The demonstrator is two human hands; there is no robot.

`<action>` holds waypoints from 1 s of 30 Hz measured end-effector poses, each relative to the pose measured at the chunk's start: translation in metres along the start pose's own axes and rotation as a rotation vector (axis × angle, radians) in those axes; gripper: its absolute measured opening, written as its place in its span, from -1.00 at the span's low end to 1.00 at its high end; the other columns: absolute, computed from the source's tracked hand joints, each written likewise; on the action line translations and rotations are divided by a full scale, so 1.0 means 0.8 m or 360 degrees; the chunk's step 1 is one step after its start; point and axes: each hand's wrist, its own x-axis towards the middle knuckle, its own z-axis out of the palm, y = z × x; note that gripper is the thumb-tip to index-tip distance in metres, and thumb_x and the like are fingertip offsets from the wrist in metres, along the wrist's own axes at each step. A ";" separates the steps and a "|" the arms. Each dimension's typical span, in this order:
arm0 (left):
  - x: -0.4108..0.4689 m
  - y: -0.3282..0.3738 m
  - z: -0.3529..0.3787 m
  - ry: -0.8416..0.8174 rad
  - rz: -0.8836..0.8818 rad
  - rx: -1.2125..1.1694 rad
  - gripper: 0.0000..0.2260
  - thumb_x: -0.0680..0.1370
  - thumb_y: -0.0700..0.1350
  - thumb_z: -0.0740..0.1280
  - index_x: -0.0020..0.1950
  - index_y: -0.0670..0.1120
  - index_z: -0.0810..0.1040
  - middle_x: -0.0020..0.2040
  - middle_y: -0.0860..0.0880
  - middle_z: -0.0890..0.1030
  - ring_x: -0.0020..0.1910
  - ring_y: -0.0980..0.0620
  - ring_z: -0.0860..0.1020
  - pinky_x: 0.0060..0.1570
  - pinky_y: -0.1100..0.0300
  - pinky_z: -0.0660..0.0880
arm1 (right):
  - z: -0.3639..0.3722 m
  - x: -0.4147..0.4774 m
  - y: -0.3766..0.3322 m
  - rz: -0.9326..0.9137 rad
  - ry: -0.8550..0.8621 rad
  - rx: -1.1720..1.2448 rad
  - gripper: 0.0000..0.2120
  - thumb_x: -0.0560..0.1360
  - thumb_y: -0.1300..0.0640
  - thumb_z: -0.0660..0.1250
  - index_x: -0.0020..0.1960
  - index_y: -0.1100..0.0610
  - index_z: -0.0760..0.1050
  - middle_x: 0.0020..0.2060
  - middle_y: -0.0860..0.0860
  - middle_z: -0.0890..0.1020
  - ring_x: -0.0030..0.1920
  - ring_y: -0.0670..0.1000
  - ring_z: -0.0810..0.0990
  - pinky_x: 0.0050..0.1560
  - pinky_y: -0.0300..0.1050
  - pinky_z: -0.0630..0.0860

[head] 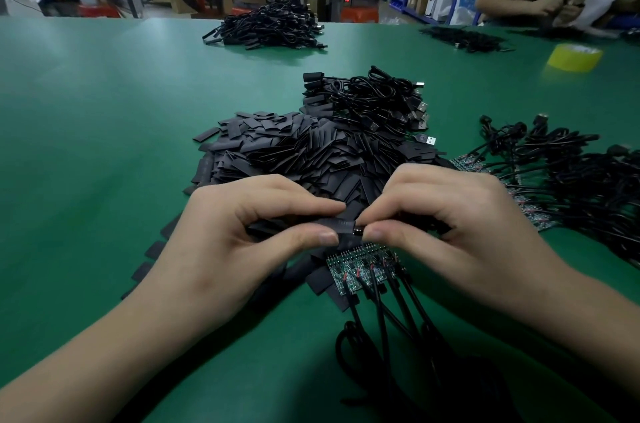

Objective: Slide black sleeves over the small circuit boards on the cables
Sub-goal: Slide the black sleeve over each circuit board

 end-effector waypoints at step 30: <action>-0.008 0.010 0.015 -0.0015 -0.0247 -0.0570 -0.83 0.46 -0.01 0.45 0.02 0.02 0.73 -0.25 -0.03 0.71 -0.34 0.08 0.69 -0.24 0.36 0.55 | 0.004 0.000 -0.001 0.0303 -0.0001 0.0468 -0.94 0.53 0.04 0.40 -0.09 -0.03 0.65 -0.30 -0.21 0.62 -0.26 -0.18 0.58 -0.21 -0.44 0.37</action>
